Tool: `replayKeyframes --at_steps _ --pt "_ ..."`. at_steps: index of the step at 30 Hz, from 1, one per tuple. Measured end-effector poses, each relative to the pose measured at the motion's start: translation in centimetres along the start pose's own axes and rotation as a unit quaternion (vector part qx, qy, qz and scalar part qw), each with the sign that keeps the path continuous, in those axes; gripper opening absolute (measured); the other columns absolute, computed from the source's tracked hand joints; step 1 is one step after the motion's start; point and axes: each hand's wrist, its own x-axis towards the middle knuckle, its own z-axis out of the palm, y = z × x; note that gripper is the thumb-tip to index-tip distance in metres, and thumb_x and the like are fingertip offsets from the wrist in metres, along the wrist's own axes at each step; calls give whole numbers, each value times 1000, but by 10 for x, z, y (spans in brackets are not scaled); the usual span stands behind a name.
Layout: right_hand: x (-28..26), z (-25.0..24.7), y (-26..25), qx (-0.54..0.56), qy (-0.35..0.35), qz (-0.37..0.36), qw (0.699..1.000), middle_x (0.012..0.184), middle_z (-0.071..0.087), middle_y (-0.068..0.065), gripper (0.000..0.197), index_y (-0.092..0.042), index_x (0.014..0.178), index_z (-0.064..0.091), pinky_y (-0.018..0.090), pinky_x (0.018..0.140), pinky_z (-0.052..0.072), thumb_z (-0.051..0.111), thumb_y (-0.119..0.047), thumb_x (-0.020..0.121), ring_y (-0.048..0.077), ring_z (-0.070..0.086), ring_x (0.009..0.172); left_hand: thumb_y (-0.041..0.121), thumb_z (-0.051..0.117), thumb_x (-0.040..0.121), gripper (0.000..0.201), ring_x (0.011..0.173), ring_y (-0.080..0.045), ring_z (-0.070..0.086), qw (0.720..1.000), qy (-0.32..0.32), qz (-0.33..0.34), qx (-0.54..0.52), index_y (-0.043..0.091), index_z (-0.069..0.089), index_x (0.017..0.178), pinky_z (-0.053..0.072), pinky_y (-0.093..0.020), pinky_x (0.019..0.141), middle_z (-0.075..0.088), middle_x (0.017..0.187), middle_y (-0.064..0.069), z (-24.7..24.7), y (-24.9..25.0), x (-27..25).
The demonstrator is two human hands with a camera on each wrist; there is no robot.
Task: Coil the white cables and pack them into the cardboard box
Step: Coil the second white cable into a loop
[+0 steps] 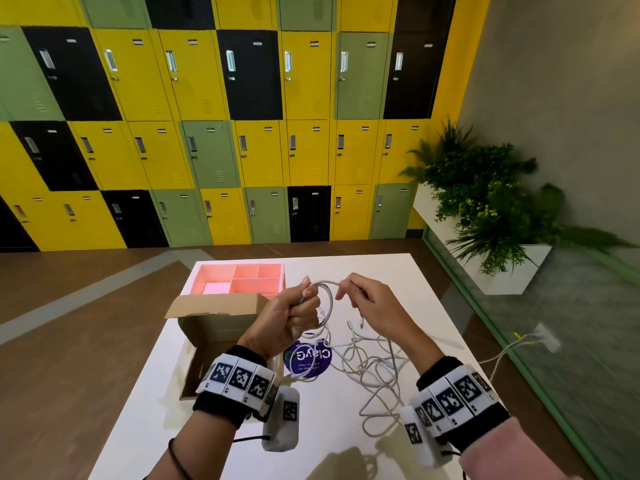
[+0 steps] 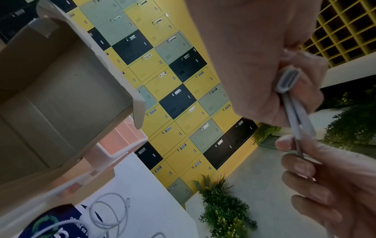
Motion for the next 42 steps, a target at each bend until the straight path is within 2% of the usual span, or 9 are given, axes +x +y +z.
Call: replayKeyframes --at_steps 4,8,17,24,31,34,37,40,42 --pt "-5 6 0 41 -53 27 997 71 56 -8 32 -14 97 61 22 59 40 49 -43 95 8 47 62 28 24 103 42 39 -2 23 1000 21 12 4 15 51 74 20 -17 39 31 51 10 -3 -1 2" --pt "-4 10 1 37 -51 10 998 71 57 -9 23 -9 96 62 21 66 44 58 -31 93 4 52 66 29 27 102 40 39 -2 30 1000 6 14 11 13 54 76 23 -17 41 35 50 9 -3 0 1" --pt "-4 12 -8 -6 -86 -6 996 65 55 -7 19 -12 87 55 11 53 36 45 -22 100 -3 46 51 29 25 103 39 40 -2 31 999 -20 1 25 10 53 83 18 -21 46 36 52 8 -4 1 -1" --pt "1 6 -6 13 -139 -2 990 67 54 -7 22 -17 90 57 25 64 38 41 -26 101 8 46 62 28 25 103 36 40 -1 32 999 -39 5 18 13 51 82 18 -23 48 38 50 10 -5 3 -1" --pt "2 -9 14 85 -19 19 996 67 50 -4 22 -14 95 63 14 49 32 44 -23 101 7 38 52 25 24 104 36 35 -1 27 996 -15 79 -24 8 51 87 27 -16 40 38 45 12 -2 13 0" --pt "1 -5 23 83 7 49 995 66 49 -3 25 -12 90 64 14 49 34 46 -27 100 10 40 54 24 24 103 40 33 1 29 995 -3 101 11 2 55 92 20 -16 39 35 42 11 7 18 2" --pt "-1 -3 40 62 -25 82 994 64 51 -2 31 -15 85 64 20 57 39 42 -29 101 12 44 57 27 27 102 43 32 1 27 990 28 135 31 1 61 94 17 -16 40 32 39 11 12 27 4" --pt "-8 -2 60 24 -92 130 987 66 57 -2 34 -19 78 63 33 72 47 40 -27 102 12 53 63 29 23 105 49 33 0 28 984 40 168 40 3 63 96 30 -14 41 32 41 10 10 36 3" --pt "-13 -2 66 2 -113 152 982 68 60 -1 34 -18 78 62 33 77 48 39 -25 102 12 57 66 29 21 105 50 34 0 28 981 43 181 45 5 64 95 31 -14 41 33 42 10 8 38 2"
